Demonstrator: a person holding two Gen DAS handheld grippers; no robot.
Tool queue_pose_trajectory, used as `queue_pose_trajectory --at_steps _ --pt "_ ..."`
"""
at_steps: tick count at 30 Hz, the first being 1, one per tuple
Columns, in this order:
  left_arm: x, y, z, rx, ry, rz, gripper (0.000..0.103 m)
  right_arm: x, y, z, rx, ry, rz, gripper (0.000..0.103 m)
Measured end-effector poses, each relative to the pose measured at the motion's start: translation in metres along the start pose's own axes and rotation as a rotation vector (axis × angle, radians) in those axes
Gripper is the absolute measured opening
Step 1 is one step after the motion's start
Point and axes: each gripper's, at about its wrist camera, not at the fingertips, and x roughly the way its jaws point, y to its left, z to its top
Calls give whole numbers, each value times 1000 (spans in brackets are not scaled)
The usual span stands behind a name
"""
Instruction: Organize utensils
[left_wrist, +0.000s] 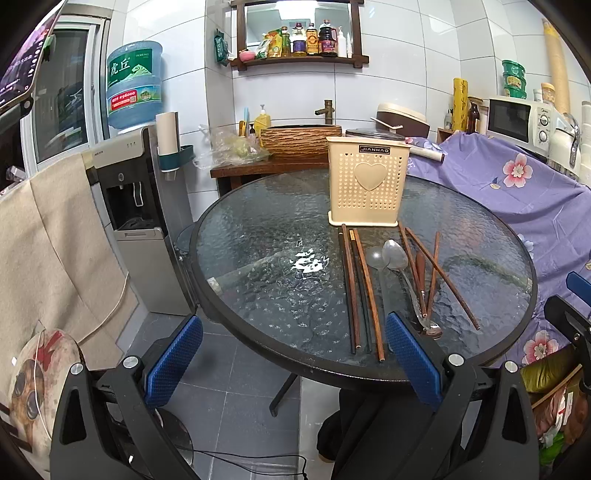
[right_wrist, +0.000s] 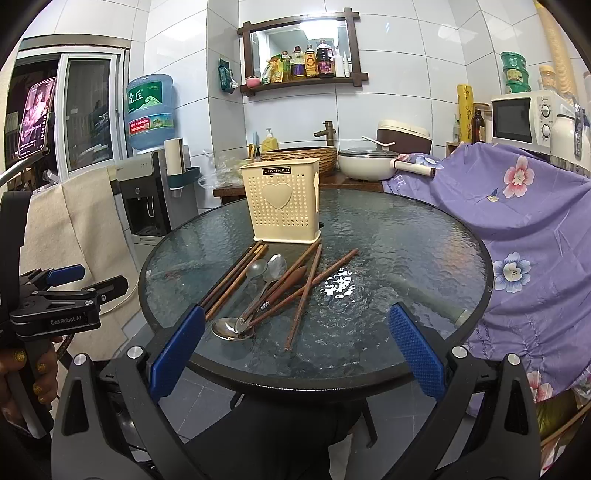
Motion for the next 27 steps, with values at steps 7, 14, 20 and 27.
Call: queue_pose_trajectory --at_steps 7,14,20,27 --pt "0 0 0 -1 1 -1 97 2 1 -2 -1 6 1 98" --pt "0 1 -4 -4 5 -1 97 5 -2 -3 5 18 3 98" --pt "9 6 -6 -14 15 -21 97 10 -2 -1 -2 32 1 98" --pt "23 9 -4 -11 36 -16 97 25 -4 2 0 72 8 98"
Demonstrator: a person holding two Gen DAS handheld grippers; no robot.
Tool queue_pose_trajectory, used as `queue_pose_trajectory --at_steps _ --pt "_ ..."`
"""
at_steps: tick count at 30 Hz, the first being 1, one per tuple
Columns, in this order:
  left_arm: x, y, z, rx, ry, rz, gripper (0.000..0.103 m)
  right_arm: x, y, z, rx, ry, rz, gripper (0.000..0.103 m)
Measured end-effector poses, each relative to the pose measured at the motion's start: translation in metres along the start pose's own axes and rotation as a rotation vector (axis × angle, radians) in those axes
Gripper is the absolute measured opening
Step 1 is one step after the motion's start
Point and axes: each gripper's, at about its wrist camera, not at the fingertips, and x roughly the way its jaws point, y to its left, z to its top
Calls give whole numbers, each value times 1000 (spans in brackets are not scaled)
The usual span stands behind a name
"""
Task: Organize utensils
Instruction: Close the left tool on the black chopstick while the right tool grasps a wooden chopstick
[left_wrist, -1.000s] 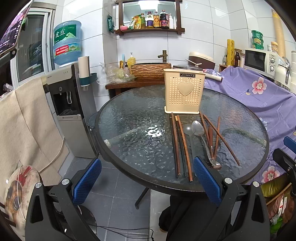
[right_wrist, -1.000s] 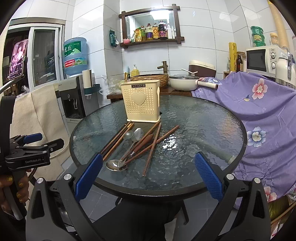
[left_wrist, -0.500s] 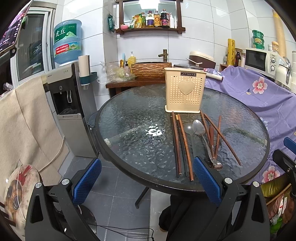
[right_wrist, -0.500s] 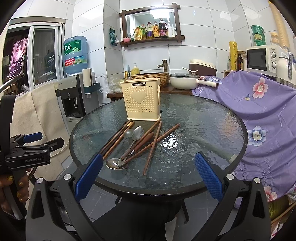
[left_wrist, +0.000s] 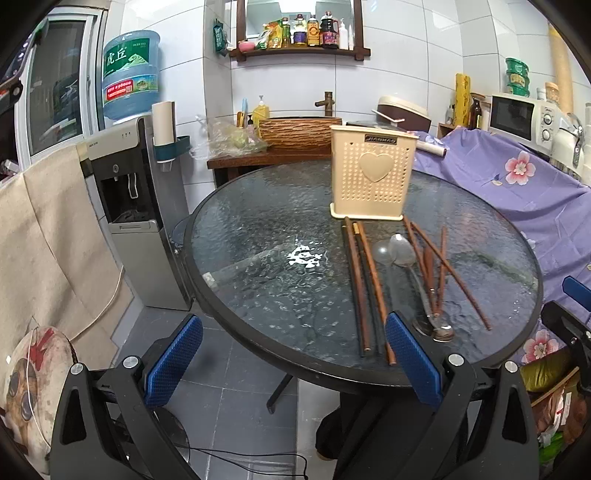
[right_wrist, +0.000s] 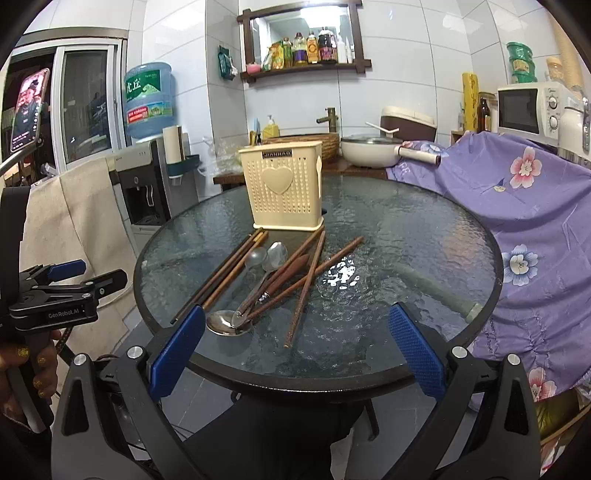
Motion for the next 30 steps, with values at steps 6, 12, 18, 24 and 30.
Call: queue_pose_trajectory --at_steps 6,12,18,24,30 --pt "23 7 5 -12 48 0 97 24 -10 13 16 48 -10 98" --pt "45 3 17 20 84 -29 96 58 -18 26 21 118 6 92" --pt "73 -1 34 54 119 -61 86 103 -32 49 71 221 30 74" --pt "105 -4 49 77 171 -82 67 146 -34 72 49 284 29 56" --pt "135 -3 65 33 250 -171 53 181 -39 81 75 346 38 46"
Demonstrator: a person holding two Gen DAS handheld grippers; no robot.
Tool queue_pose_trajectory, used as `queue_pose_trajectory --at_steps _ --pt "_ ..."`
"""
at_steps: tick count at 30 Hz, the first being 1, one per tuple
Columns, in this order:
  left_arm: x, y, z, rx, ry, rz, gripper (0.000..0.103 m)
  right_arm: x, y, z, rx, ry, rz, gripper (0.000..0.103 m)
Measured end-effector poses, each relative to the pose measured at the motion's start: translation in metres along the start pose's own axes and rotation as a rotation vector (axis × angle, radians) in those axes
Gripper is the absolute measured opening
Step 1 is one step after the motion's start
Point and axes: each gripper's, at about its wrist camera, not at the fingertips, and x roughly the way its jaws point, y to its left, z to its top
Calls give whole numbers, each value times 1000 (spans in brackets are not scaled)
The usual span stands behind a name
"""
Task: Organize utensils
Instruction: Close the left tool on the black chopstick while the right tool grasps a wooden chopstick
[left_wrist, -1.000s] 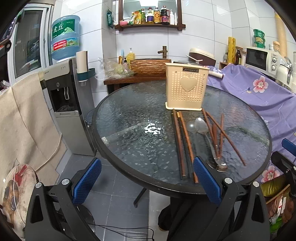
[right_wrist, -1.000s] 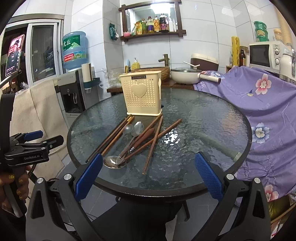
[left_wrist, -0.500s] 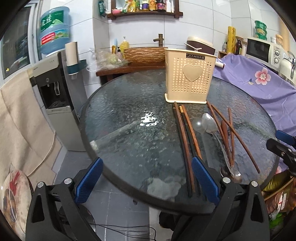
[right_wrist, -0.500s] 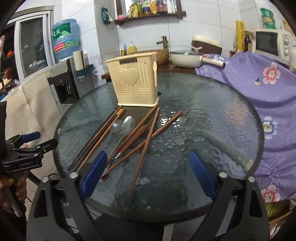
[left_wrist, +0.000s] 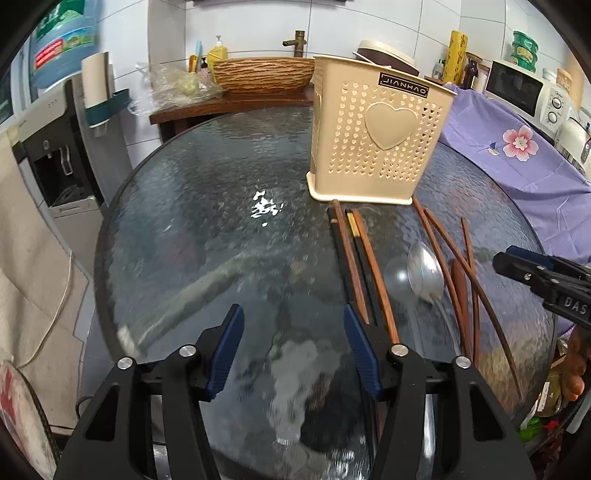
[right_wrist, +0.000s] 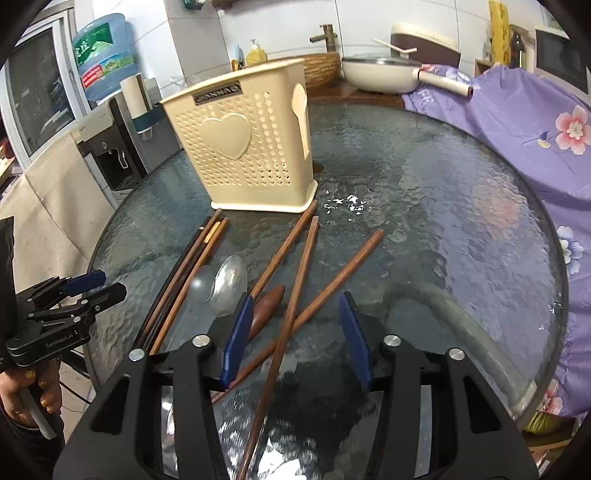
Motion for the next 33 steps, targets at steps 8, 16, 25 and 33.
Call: queue_pose_trajectory --at_steps 8,16,25,33 --pt "30 -14 26 35 57 -110 51 21 -10 13 38 31 5 43" --pt "50 -15 24 87 84 -64 52 25 -9 14 21 25 -1 43" --pt "52 28 34 -9 86 0 51 38 -8 24 14 31 -6 43" --pt "64 7 56 34 91 19 51 57 -1 39 -27 77 -57 43"
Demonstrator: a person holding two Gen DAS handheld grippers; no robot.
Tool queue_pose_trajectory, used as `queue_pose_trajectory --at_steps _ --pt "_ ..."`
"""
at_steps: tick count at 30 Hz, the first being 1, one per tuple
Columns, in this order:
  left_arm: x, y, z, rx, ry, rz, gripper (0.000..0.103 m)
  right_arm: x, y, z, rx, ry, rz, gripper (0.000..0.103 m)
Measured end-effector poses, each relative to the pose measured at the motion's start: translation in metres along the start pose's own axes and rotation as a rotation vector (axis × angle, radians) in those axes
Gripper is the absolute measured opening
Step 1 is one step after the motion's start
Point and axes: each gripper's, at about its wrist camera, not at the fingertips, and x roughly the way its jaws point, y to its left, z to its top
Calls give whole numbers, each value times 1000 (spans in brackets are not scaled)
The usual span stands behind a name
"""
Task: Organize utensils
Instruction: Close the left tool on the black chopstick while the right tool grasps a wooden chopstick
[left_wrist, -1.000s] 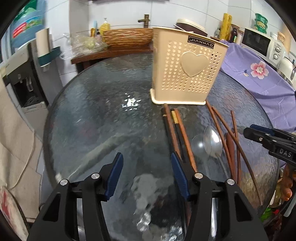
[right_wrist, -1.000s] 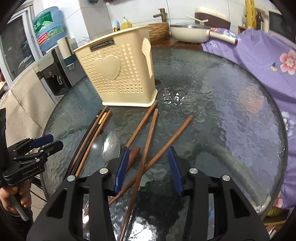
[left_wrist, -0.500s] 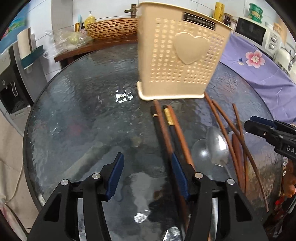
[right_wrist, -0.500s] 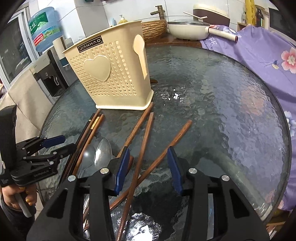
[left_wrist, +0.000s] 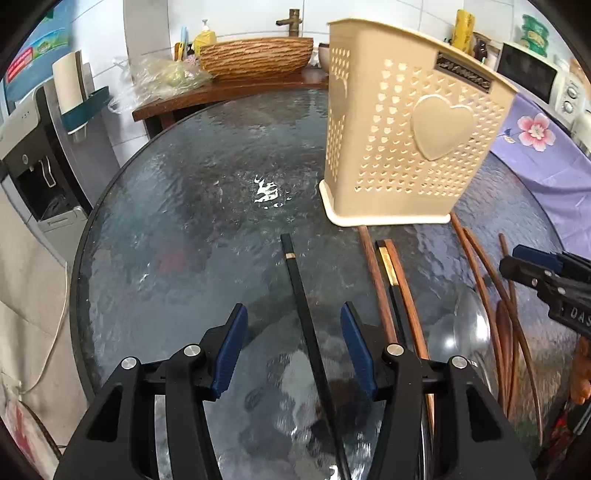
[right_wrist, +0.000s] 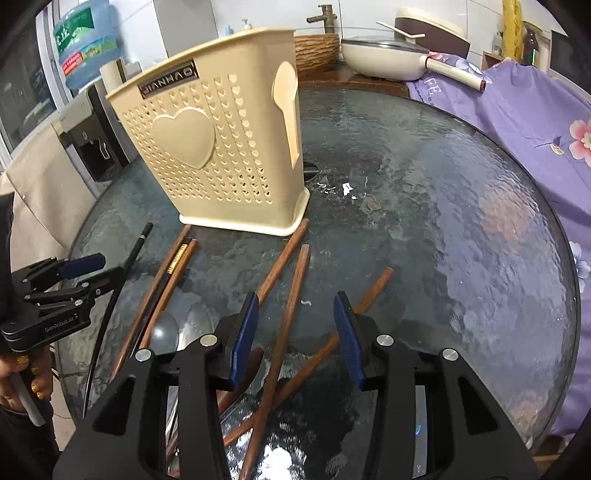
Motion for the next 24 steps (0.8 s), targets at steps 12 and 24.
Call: queue_pose_trajectory --at_steps 12,24 --pt "21 -4 14 -3 36 59 47 27 7 6 -11 85 -75 28" --pt "29 -4 26 -32 51 71 33 30 22 6 -50 90 -120 15"
